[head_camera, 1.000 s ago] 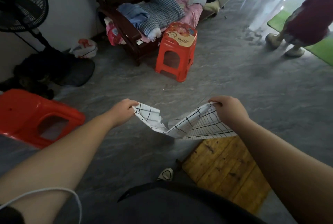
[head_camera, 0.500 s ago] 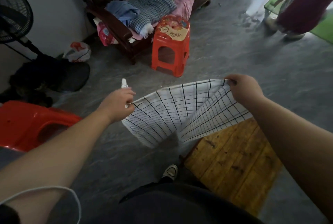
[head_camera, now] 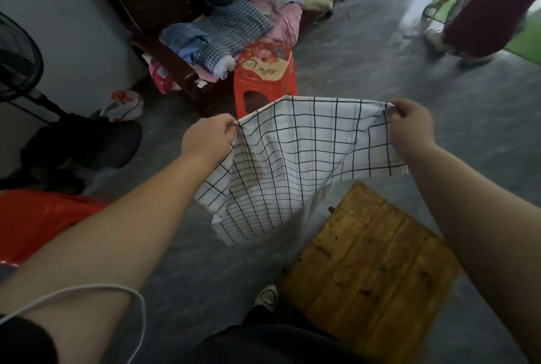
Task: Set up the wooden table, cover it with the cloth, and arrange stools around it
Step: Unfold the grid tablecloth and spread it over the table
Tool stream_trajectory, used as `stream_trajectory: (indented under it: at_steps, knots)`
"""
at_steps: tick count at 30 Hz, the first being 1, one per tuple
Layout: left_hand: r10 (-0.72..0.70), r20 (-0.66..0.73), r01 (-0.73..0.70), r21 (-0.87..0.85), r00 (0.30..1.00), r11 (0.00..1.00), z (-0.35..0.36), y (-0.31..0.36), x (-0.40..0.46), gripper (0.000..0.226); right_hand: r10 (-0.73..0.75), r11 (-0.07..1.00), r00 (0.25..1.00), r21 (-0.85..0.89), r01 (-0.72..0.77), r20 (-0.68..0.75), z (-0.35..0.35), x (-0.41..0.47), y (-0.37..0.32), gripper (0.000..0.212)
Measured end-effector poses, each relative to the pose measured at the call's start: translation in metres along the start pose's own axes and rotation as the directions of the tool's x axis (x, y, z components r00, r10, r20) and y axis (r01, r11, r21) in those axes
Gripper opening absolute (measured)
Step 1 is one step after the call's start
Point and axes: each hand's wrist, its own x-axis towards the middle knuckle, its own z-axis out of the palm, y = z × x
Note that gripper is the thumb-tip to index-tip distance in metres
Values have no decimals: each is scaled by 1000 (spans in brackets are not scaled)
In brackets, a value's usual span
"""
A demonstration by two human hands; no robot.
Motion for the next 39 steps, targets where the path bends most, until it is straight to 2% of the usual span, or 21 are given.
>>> stream_trajectory:
  at_steps: [7,13,17,23,29,36,39]
  knots:
    - [84,-105,-86,-12,991,996,4,82,42,26,-6,998,989,66,16,-149,-74,58,35,27]
    - [204,-168,-205,11,964,979,11,165,61,25,37,992,961,123,-4,-274,-151,76,81,31]
    - [338,-174,-338,32,925,941,20,216,76,26,93,988,930,150,-42,-355,-202,68,117,32]
    - [471,-125,-472,27,873,881,37,285,75,25,125,992,896,87,-96,-426,-268,19,167,28]
    - [565,-104,-568,-2,819,823,43,327,62,26,171,984,869,40,-173,-464,-305,-44,196,27]
    - [680,-71,-680,32,730,733,47,328,31,27,209,939,861,-151,-309,-464,-316,-146,204,26]
    - [713,-15,-712,37,701,701,53,308,10,27,249,916,846,-169,-364,-472,-298,-201,199,25]
